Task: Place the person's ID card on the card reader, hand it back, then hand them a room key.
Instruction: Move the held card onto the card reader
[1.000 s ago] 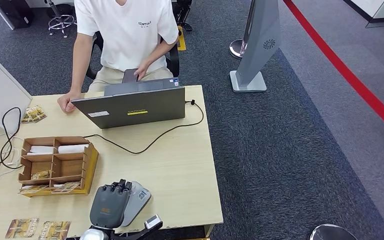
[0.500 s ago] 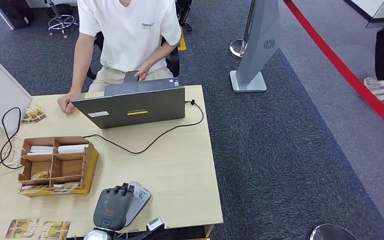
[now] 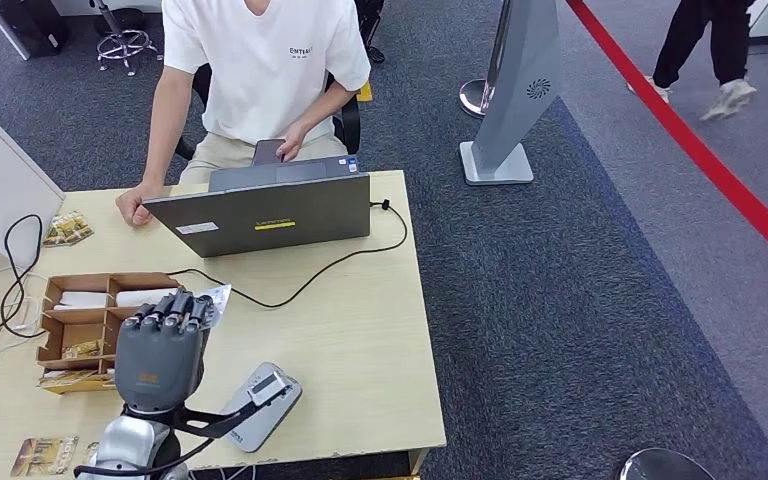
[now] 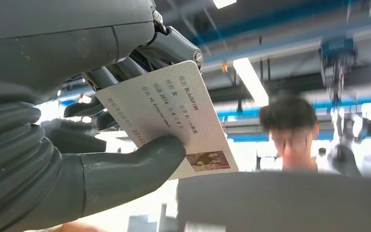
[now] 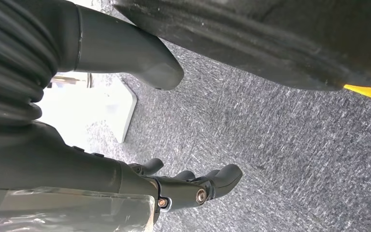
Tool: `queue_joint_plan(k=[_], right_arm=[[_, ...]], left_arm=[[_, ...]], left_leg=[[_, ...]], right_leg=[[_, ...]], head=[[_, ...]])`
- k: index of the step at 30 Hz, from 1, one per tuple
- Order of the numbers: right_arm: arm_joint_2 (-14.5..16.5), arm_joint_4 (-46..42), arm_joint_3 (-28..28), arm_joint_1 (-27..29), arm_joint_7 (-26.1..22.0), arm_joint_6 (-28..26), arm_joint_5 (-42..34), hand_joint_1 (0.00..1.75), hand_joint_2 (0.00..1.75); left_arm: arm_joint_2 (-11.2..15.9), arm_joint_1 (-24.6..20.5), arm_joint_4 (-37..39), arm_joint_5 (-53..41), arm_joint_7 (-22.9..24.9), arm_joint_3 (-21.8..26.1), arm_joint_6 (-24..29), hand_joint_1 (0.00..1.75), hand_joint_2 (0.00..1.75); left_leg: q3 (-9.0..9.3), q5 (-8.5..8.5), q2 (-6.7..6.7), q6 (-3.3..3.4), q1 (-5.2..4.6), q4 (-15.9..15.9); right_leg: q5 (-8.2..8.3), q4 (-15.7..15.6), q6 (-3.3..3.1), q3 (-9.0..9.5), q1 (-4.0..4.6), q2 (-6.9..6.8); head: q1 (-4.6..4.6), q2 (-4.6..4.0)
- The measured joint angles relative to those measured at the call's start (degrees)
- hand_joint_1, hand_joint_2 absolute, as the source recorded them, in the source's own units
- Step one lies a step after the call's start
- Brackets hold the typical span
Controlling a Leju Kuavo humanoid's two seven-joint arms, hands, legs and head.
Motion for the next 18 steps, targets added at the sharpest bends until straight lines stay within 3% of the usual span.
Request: queue_joint_plan(k=[7, 12, 18], right_arm=[[-0.45, 0.01, 0.81, -0.26, -0.60, 1.50, 1.66, 0.00, 1.75], [-0.80, 0.01, 1.51, -0.47, -1.02, 2.57, 2.47, 0.00, 1.75], [-1.14, 0.01, 2.48, -0.65, -1.21, 3.60, 3.25, 0.00, 1.75]], left_arm=[[0.89, -11.02, 0.84, 0.00, -0.25, 3.99, -0.20, 1.75, 1.75], [0.92, -19.93, 7.76, 0.00, -1.01, 7.12, -0.10, 1.75, 1.75], [1.20, -28.57, 19.24, 0.00, 2.10, 9.04, -0.05, 1.75, 1.75]], left_leg=[[0.00, 0.06, -0.04, -0.02, 0.00, 0.01], [0.01, 0.09, -0.06, -0.06, 0.00, 0.01], [0.00, 0.10, -0.06, -0.09, 0.01, 0.01]], right_leg=[[0.06, 0.01, -0.04, 0.01, 0.00, -0.04], [0.09, 0.03, -0.04, 0.00, 0.00, -0.04], [0.10, 0.04, -0.04, -0.01, 0.00, -0.04]], head=[[0.00, 0.01], [0.00, 0.00], [0.00, 0.01]])
